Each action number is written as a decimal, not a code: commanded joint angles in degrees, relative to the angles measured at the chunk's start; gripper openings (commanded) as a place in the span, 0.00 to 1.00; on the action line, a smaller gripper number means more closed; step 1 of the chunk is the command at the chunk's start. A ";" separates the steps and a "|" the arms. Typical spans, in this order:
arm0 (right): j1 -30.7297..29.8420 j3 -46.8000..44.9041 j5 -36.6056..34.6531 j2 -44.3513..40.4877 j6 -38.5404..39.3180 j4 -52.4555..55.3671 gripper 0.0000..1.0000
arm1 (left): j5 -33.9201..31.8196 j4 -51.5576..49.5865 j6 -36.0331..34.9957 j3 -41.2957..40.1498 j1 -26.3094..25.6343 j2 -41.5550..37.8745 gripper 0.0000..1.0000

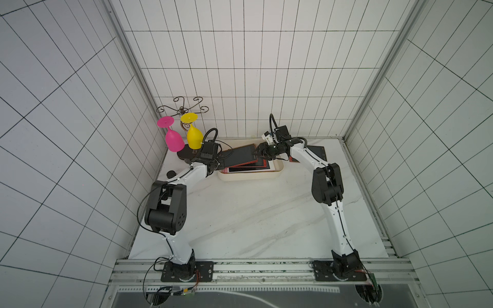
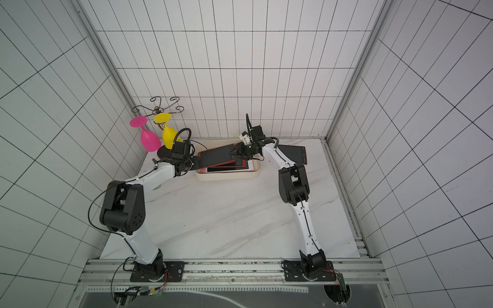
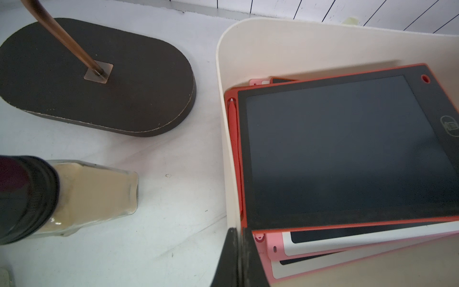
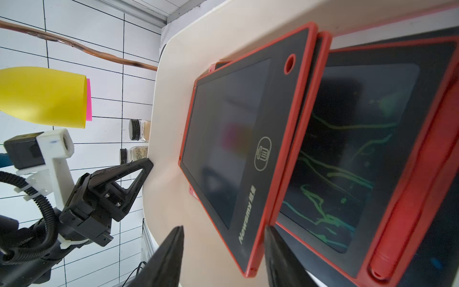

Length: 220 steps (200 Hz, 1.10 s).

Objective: Take out the writing tablet from the storage box
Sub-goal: Pick up the writing tablet from the storage box.

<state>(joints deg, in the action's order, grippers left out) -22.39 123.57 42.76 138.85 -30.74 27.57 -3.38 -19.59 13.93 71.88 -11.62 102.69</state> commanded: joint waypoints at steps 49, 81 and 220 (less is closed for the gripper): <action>-1.07 5.00 1.32 1.97 1.21 3.89 0.57 | 3.97 5.11 -0.09 3.41 -1.53 0.85 0.00; -1.25 5.06 0.34 2.77 1.65 4.72 0.58 | 3.46 4.90 -0.44 3.50 -1.48 0.84 0.00; -1.25 -3.09 12.40 0.55 -15.22 -14.64 0.43 | 3.86 4.70 0.04 3.88 -1.55 1.46 0.00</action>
<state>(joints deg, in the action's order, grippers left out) -21.91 124.27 49.41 141.10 -40.38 20.29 -3.79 -20.34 14.02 72.75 -11.62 104.36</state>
